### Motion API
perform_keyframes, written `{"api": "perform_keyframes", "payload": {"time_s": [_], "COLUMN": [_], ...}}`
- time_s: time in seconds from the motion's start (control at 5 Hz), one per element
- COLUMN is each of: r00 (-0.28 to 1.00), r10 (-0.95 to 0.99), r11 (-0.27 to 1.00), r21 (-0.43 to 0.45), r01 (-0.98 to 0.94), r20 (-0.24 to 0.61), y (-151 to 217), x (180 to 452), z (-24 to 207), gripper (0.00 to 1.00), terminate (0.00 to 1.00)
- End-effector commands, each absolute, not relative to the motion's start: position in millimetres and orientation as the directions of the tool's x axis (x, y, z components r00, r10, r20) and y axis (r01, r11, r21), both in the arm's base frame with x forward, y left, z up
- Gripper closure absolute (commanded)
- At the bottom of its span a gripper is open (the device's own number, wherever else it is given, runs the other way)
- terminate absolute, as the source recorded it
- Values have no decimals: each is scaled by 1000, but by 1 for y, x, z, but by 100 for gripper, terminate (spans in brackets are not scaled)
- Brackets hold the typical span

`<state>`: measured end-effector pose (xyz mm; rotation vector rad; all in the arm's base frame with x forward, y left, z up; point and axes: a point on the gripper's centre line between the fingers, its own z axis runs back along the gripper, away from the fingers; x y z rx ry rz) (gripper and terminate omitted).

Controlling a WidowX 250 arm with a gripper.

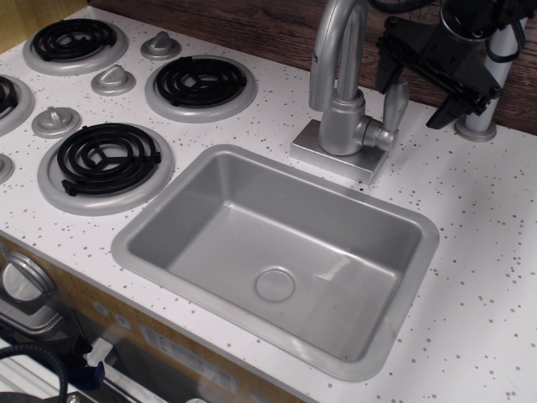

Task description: Lever vertical to front

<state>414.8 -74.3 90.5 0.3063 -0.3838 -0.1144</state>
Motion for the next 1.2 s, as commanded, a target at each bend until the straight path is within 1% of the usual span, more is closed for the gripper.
{"api": "perform_keyframes", "payload": {"time_s": [0.0, 0.2, 0.4, 0.6, 0.8, 1.0], "r00": [904, 920, 935, 948, 978, 989], "r10": [-176, -162, -142, -102, -24, 42], "r11": [955, 962, 968, 970, 973, 976], "r21": [289, 264, 245, 241, 227, 205], "r01": [62, 67, 62, 28, -25, -71], "r20": [389, 358, 324, 301, 209, 144], "y": [-69, -65, -63, -65, -70, -75], "x": [434, 441, 441, 428, 404, 386], "z": [101, 94, 89, 91, 90, 87], "gripper": [0, 0, 100, 100, 100, 100], "terminate": [0, 0, 0, 0, 0, 0]}}
